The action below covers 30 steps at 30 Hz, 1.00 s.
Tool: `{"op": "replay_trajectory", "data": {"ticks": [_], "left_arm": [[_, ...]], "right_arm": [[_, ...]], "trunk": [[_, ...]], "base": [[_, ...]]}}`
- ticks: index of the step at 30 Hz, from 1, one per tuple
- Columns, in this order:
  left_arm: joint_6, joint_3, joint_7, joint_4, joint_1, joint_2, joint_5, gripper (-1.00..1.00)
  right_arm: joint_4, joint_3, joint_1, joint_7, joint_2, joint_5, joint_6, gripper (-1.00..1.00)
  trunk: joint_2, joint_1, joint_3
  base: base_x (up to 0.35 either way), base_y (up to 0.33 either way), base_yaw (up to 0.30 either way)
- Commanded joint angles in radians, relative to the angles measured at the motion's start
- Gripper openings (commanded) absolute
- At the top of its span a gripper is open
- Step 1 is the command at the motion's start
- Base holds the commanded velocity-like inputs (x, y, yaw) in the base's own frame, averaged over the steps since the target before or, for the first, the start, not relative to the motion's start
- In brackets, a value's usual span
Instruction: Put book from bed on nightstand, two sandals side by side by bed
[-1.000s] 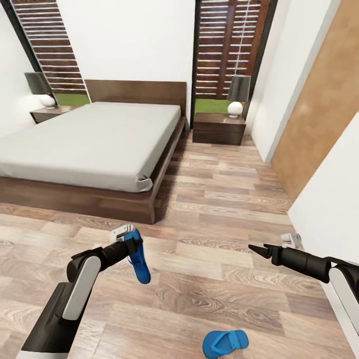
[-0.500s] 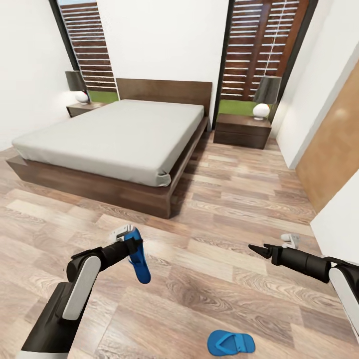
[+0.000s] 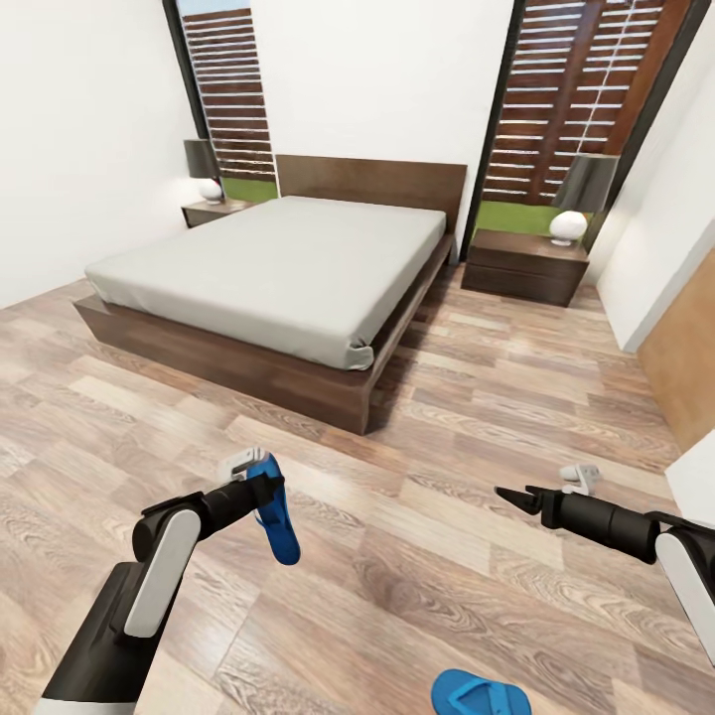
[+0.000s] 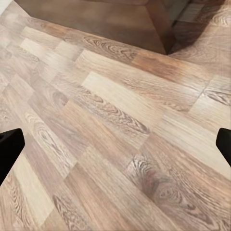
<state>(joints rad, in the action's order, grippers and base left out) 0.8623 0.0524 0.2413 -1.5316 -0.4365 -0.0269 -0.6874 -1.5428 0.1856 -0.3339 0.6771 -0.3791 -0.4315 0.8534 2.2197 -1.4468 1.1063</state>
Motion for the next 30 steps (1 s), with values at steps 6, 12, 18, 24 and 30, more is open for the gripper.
{"op": "replay_trajectory", "data": {"ticks": [6, 12, 18, 24, 30], "left_arm": [[0.002, 0.001, 0.015, 0.000, -0.001, 0.000, -0.012, -1.00], [0.003, 0.001, 0.015, 0.000, -0.001, 0.000, -0.012, -1.00], [0.003, 0.001, 0.014, 0.001, -0.001, 0.000, -0.012, -1.00], [0.003, 0.001, 0.006, 0.000, -0.001, 0.000, -0.012, -1.00], [0.003, 0.000, 0.003, 0.000, -0.001, -0.001, -0.012, -1.00]], "right_arm": [[0.000, 0.001, 0.000, 0.003, 0.000, -0.001, 0.006, 1.00], [0.000, 0.001, 0.000, 0.003, 0.000, -0.002, 0.006, 1.00], [0.000, 0.002, 0.000, 0.004, 0.000, -0.002, 0.006, 1.00], [-0.001, 0.002, 0.000, 0.004, 0.000, -0.002, 0.006, 1.00], [-0.003, 0.003, 0.000, 0.004, 0.000, -0.002, 0.006, 1.00]], "trunk": [[0.000, 0.000, 0.001], [0.000, 0.000, 0.001], [0.000, 0.000, 0.001], [0.000, 0.000, 0.001], [0.000, 0.000, 0.001]], "base": [[0.002, -0.017, 0.068], [0.025, -0.155, 0.022], [0.010, -0.243, 0.007], [0.003, -0.261, 0.002], [0.001, -0.124, 0.001]]}}
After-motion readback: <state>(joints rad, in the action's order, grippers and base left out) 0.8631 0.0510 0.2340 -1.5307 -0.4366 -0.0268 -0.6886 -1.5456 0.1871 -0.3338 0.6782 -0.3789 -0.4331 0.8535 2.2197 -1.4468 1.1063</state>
